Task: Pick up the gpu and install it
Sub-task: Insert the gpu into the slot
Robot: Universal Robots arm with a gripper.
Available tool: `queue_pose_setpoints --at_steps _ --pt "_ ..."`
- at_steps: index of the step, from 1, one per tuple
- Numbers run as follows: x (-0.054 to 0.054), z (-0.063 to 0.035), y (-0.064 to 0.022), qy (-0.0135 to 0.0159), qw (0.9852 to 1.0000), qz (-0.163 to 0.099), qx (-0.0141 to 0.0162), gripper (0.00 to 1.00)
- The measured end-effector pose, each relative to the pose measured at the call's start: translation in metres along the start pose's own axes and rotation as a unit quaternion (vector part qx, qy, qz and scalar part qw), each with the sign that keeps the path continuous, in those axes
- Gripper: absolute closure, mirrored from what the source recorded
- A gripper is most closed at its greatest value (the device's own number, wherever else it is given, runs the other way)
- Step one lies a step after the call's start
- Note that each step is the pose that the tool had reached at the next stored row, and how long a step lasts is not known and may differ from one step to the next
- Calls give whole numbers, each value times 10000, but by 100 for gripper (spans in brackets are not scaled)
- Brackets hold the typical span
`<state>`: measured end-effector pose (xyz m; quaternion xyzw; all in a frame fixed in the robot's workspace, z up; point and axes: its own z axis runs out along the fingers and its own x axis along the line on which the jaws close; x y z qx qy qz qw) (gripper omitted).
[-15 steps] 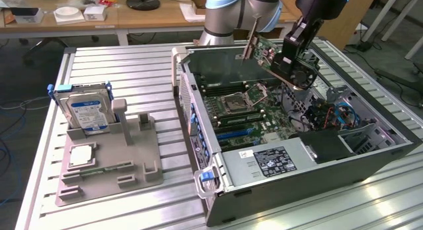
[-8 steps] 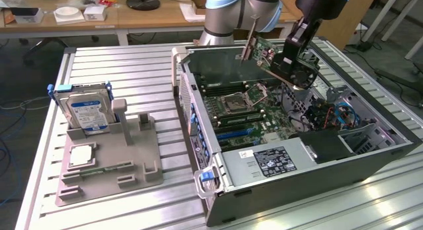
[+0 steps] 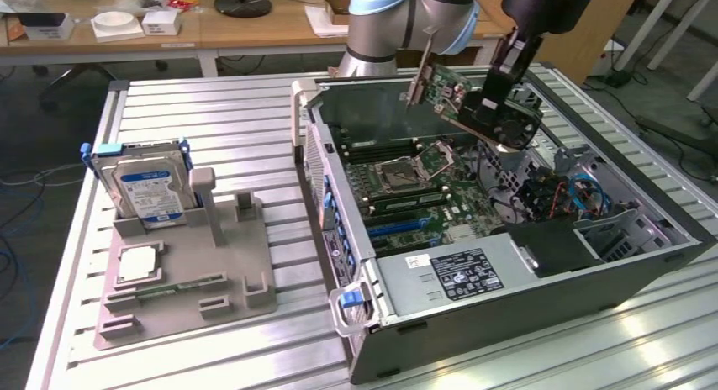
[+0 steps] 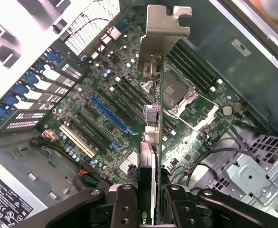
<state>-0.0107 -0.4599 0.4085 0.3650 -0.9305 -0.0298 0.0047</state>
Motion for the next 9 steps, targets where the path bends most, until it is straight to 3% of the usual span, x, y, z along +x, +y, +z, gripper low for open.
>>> queue_pose_setpoints --at_steps 9 --pt "0 0 0 26 9990 -447 -6 73"
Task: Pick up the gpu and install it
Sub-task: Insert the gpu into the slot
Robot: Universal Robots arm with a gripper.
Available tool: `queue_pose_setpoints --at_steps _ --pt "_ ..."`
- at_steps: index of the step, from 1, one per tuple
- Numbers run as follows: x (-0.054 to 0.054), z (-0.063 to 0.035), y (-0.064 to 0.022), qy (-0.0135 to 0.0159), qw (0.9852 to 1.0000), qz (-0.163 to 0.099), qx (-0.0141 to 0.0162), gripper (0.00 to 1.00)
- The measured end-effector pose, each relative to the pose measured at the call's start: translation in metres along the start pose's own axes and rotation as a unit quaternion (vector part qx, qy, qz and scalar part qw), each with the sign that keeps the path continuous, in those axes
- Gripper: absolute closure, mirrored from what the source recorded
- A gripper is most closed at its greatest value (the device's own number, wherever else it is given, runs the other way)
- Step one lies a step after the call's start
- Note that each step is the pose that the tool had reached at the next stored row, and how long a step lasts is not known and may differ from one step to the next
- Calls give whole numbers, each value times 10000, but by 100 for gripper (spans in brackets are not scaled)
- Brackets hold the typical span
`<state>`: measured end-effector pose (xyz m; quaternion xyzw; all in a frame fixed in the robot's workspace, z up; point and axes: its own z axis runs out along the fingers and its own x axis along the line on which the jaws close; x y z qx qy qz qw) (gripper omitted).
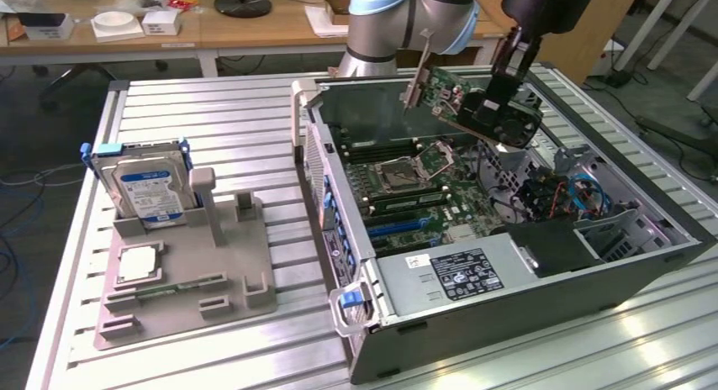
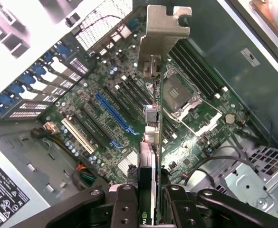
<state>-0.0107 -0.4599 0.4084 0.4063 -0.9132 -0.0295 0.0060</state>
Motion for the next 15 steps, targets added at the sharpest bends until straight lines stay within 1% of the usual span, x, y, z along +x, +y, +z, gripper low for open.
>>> queue_pose_setpoints --at_steps 3,7,11,15 --pt "0 0 0 9 9999 -150 -2 73" --pt "0 0 0 21 9994 -356 -5 73" --pt "0 0 0 33 9984 -560 -7 73" --pt "0 0 0 45 9970 -768 -10 73"
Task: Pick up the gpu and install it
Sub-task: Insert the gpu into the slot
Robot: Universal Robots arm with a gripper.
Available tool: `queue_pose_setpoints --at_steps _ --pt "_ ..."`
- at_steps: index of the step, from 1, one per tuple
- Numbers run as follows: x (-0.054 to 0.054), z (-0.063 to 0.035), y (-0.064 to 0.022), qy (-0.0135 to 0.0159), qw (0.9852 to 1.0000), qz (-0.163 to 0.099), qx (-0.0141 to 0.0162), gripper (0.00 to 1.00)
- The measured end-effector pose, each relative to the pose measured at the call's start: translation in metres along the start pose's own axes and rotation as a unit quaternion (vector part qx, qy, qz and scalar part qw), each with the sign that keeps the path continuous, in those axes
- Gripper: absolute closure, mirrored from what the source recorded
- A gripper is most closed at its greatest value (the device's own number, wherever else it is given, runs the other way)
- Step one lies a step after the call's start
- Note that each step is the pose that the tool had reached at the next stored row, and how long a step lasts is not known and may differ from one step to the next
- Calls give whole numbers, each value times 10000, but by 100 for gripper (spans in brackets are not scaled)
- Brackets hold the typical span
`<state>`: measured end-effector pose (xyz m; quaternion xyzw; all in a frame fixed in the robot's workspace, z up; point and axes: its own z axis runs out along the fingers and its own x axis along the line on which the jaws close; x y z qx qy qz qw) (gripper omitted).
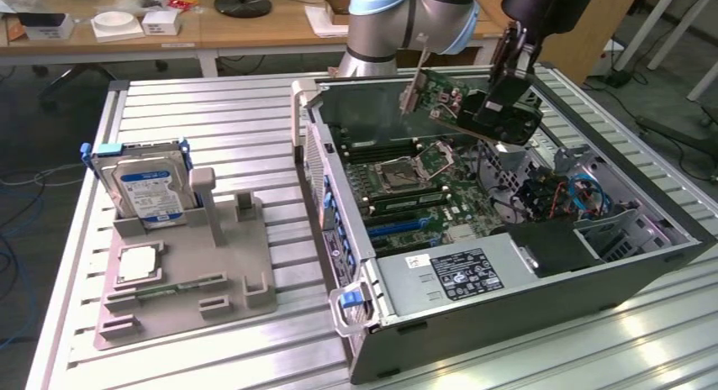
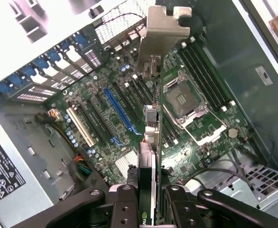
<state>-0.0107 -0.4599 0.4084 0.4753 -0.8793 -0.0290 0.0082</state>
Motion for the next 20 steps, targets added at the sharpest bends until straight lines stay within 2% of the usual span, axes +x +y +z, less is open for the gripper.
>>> queue_pose_setpoints --at_steps 5,10,16,20 --pt "0 0 0 16 9997 -260 -3 73" --pt "0 0 0 30 9987 -510 -6 73" --pt "0 0 0 48 9968 -801 -10 73" --pt "0 0 0 59 9950 -1002 -13 73"
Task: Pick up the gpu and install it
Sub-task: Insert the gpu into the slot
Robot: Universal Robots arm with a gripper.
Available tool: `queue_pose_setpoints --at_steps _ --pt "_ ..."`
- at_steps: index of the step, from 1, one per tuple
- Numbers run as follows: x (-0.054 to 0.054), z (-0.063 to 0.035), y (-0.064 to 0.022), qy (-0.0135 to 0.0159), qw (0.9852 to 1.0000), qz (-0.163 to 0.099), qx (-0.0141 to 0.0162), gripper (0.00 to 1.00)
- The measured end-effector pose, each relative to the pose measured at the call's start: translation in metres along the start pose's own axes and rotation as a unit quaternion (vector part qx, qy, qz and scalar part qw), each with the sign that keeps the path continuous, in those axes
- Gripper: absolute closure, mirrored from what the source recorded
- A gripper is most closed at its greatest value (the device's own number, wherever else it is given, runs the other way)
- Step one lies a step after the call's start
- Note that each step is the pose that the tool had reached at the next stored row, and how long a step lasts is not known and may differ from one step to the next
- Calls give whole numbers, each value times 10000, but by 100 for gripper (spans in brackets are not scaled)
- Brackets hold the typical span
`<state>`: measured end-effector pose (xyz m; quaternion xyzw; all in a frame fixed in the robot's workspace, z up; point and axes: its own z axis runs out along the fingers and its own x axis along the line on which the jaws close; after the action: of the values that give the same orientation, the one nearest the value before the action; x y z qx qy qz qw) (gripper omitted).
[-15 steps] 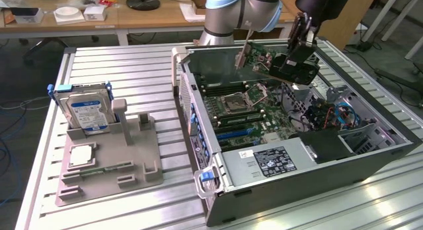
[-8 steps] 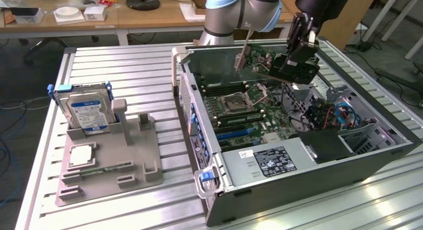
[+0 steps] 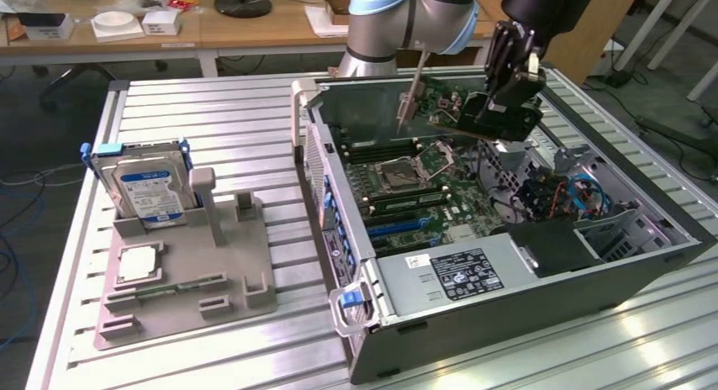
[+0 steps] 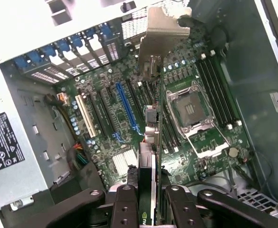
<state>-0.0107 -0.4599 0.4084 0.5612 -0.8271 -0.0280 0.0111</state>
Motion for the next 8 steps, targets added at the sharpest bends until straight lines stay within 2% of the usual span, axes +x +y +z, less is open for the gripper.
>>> queue_pose_setpoints --at_steps 8 --pt "0 0 0 25 9991 -421 -6 73"
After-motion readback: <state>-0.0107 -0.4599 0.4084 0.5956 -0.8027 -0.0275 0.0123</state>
